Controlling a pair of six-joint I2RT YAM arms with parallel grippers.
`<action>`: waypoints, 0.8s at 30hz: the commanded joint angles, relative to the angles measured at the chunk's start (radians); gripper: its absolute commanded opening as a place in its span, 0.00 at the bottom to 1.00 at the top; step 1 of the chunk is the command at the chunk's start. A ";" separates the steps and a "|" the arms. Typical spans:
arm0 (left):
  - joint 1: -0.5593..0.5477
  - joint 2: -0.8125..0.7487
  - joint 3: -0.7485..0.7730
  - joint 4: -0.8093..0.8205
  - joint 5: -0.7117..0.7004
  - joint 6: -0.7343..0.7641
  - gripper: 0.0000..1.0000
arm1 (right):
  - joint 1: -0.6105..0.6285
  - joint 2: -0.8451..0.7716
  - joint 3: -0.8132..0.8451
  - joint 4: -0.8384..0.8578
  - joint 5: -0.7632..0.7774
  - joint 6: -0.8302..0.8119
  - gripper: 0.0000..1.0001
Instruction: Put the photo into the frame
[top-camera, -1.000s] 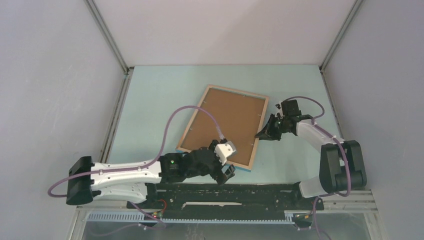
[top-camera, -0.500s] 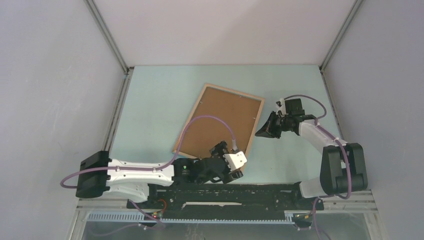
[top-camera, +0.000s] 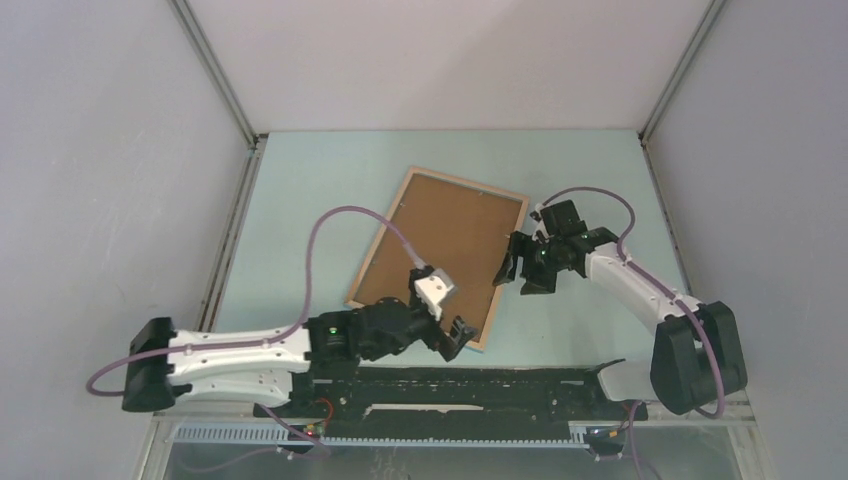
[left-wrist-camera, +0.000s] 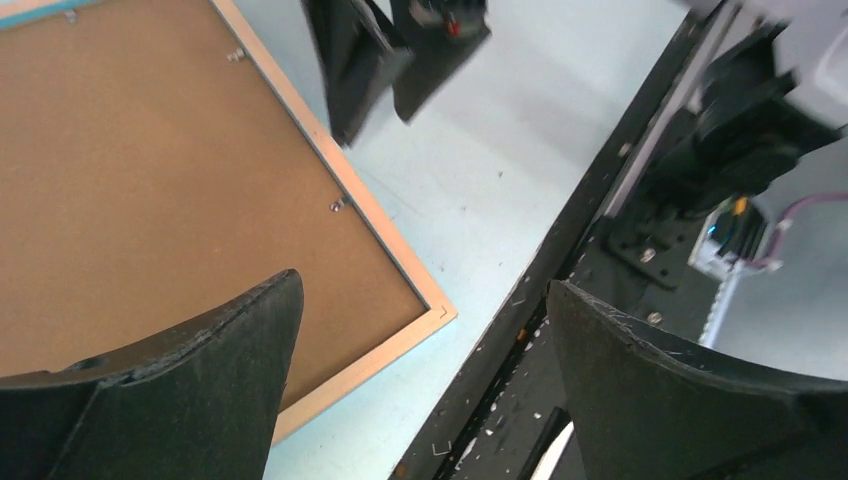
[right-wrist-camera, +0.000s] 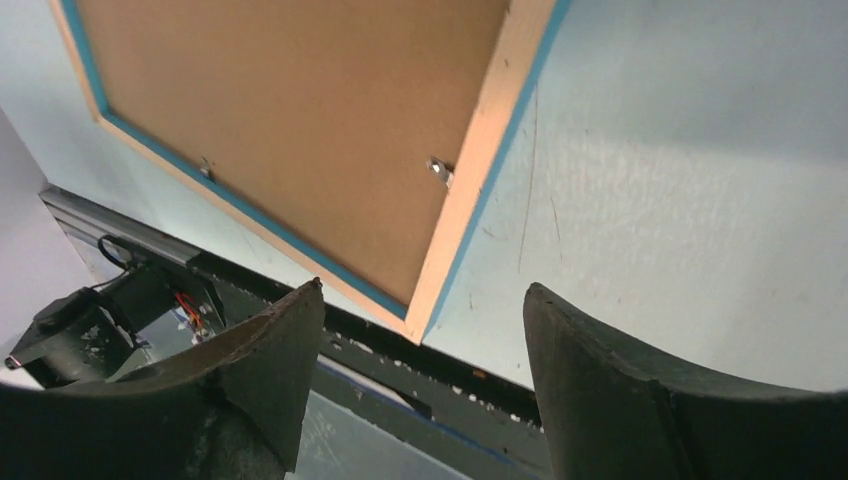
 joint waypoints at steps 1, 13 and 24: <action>0.054 -0.176 -0.054 0.006 0.058 -0.042 1.00 | 0.030 0.036 0.033 -0.112 0.013 0.055 0.79; 0.139 -0.436 -0.186 -0.010 0.000 -0.030 1.00 | 0.210 0.330 0.132 -0.152 0.056 0.101 0.69; 0.139 -0.522 -0.257 0.004 -0.008 -0.011 1.00 | 0.272 0.426 0.237 -0.265 0.111 0.147 0.37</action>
